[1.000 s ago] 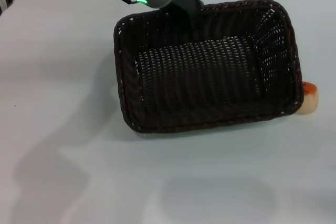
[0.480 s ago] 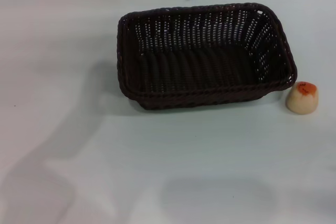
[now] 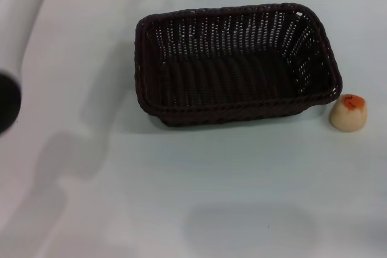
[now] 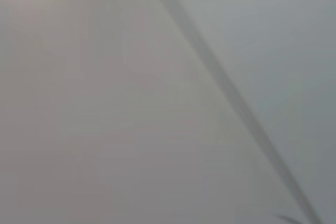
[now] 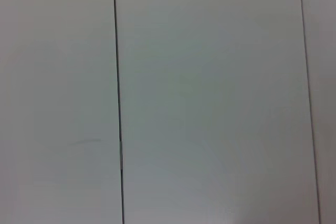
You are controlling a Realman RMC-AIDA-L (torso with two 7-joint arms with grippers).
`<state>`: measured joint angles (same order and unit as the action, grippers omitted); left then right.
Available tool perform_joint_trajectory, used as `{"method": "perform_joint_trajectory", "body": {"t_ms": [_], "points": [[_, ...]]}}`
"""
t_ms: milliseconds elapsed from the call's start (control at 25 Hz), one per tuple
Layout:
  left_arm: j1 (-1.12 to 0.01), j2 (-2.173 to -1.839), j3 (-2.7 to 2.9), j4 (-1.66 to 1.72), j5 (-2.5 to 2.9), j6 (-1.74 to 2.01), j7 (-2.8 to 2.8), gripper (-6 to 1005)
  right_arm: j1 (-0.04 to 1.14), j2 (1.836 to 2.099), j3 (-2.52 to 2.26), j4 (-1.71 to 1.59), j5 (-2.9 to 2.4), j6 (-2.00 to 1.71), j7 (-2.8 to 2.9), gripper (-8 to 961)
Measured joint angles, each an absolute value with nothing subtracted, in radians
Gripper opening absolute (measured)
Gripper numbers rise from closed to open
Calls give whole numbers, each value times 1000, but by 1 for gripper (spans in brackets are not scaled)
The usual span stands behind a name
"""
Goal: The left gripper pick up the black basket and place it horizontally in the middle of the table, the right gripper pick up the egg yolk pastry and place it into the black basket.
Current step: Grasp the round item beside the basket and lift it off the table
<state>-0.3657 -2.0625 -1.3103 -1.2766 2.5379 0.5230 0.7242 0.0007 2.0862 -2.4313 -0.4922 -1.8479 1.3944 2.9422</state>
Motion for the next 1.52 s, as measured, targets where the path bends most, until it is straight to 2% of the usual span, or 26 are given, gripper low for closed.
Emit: {"method": "perform_joint_trajectory", "body": {"t_ms": [40,240,400,440,560,1240,1360,1520], "points": [[-319,-2062,-1296,-1220,2542,680,609,652,1,2086,-2431,-497,-1850,1398,2942,630],[-243,-2058,-1307,-998,2594,902,210,701,11,2084,-2458,-504,-1851,1397,2943,631],[-238,-2059,-1328,-887,2619,954,87,743,36,2083,-2536,-502,-1867,1384,2943,631],[-256,-2063,-1344,-716,2623,1040,0,753,48,2082,-2560,-496,-1901,1371,2943,631],[-269,-2064,-1342,-621,2624,1083,-37,784,51,2079,-2561,-493,-1956,1356,2943,630],[-310,-2066,-1341,-548,2625,1080,-40,788,58,2075,-2594,-491,-2131,1290,2932,631],[-314,-2066,-1341,-546,2625,1080,-42,788,61,2075,-2596,-482,-2132,1280,2932,651],[-315,-2066,-1341,-546,2625,1080,-44,787,69,2075,-2600,-480,-2132,1259,2935,727]]}}
